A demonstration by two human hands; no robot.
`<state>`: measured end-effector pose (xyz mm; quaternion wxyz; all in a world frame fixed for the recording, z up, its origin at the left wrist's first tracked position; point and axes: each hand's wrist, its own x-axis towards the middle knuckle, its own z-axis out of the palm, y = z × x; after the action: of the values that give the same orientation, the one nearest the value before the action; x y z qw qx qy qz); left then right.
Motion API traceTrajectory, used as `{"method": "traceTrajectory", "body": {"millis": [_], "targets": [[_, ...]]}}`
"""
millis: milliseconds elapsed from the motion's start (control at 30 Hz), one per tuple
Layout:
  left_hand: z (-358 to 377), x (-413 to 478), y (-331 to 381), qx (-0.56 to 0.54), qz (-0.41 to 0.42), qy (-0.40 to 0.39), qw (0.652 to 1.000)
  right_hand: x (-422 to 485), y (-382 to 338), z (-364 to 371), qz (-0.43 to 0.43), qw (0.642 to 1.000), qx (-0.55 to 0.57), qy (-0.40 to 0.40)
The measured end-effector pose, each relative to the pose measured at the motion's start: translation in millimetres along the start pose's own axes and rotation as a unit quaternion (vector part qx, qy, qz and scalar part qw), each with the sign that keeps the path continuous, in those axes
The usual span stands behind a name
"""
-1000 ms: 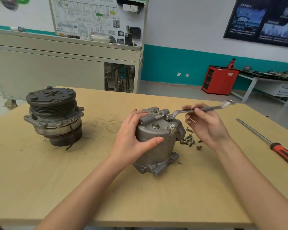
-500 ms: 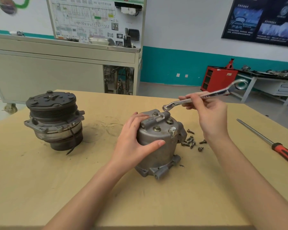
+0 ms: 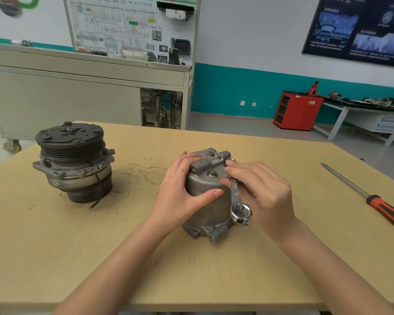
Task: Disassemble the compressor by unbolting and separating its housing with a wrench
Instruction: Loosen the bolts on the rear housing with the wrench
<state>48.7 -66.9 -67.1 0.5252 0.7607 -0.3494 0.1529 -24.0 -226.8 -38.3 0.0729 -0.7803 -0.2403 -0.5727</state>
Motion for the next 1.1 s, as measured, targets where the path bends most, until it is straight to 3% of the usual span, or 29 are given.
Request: {"method": "traceTrajectory", "body": {"millis": [133, 233, 300, 367, 467, 500, 567, 667, 767, 800, 900, 933, 1033, 1100], "targets": [[-0.7, 0.0, 2.6, 0.004, -0.006, -0.006, 1.000, -12.2, 10.3, -5.1, 0.125, 0.983, 0.130, 0.034], [-1.1, 0.3, 1.1, 0.005, -0.004, -0.002, 1.000, -23.3, 21.6, -11.2, 0.281, 0.911, 0.300, 0.035], [-1.1, 0.3, 0.9, 0.004, -0.004, -0.001, 1.000, -24.6, 33.7, -14.4, 0.366, 0.823, 0.433, 0.031], [-1.2, 0.4, 1.8, 0.002, -0.004, 0.000, 1.000, -15.8, 50.1, -13.4, 0.446, 0.696, 0.562, 0.024], [-1.1, 0.1, 1.9, 0.002, -0.007, -0.003, 1.000, 4.6, 74.5, 4.8, 0.546, 0.535, 0.644, 0.016], [-1.1, -0.1, 1.6, 0.004, -0.008, -0.006, 1.000, 10.6, 80.0, 14.0, 0.565, 0.500, 0.656, 0.016], [-1.5, 0.4, 1.5, 0.008, -0.010, -0.010, 1.000, 20.9, 87.1, 31.6, 0.579, 0.477, 0.662, 0.008], [-1.7, 0.3, 1.7, 0.009, -0.010, -0.012, 1.000, 30.1, 89.2, 42.7, 0.574, 0.483, 0.662, -0.023], [-1.6, 0.3, 0.7, 0.005, -0.008, -0.014, 1.000, 35.5, 87.9, 35.1, 0.561, 0.487, 0.669, 0.036], [-1.9, 0.3, 0.7, 0.004, -0.008, -0.013, 1.000, 37.3, 85.8, 29.7, 0.549, 0.531, 0.642, 0.070], [-2.3, 0.2, 2.2, -0.003, -0.015, -0.013, 1.000, 35.0, 68.8, 8.1, 0.454, 0.774, 0.428, 0.108], [-2.1, 0.4, 2.4, -0.004, -0.016, -0.012, 1.000, 31.8, 60.6, 1.0, 0.405, 0.832, 0.364, 0.106], [-1.3, 0.1, 2.0, 0.001, -0.017, -0.012, 1.000, 17.2, 35.9, -12.8, 0.228, 0.953, 0.193, 0.054], [-0.9, -0.5, 2.3, 0.005, -0.018, -0.010, 1.000, 7.1, 24.4, -14.3, 0.100, 0.991, 0.089, 0.007]]}}
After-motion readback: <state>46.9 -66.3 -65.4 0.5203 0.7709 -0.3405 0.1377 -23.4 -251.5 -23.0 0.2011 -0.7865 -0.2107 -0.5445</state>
